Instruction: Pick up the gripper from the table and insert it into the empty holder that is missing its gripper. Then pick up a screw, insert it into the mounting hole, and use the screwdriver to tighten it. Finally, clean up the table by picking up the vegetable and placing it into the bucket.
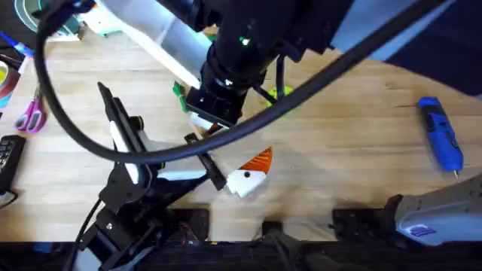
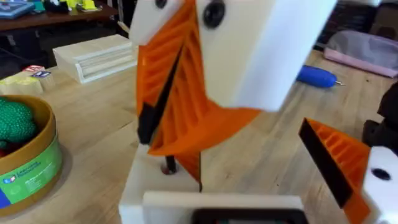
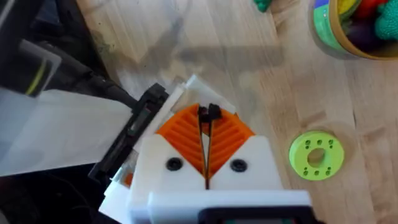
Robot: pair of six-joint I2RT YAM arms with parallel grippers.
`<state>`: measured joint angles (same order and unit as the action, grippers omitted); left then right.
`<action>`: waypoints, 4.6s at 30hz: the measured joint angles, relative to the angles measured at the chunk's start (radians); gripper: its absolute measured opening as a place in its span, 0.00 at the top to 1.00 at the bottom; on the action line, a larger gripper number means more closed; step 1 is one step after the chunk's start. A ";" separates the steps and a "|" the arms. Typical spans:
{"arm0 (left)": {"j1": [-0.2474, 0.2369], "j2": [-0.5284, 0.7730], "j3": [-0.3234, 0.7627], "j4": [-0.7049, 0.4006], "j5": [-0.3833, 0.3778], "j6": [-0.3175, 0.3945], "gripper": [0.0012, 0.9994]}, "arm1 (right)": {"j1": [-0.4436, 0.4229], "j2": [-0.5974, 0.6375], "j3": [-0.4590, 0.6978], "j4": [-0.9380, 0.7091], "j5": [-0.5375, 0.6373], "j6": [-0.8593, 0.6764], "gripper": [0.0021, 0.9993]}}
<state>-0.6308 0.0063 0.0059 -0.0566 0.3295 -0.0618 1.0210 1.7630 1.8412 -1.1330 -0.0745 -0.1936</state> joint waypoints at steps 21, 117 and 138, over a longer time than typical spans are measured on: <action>0.000 0.000 0.000 0.001 0.001 -0.002 0.01 | 0.000 0.005 -0.024 0.010 0.028 0.003 1.00; 0.000 0.000 0.000 0.001 0.000 0.005 0.99 | -0.688 -0.495 -0.048 -0.380 -0.240 -0.096 0.05; 0.000 0.000 0.000 0.001 0.000 0.005 0.99 | -1.570 -0.308 -0.328 -0.085 0.001 -0.122 0.05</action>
<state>-0.6308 0.0063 0.0059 -0.0559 0.3290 -0.0570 -0.5485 1.4549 1.5135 -1.2182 -0.0738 -0.3153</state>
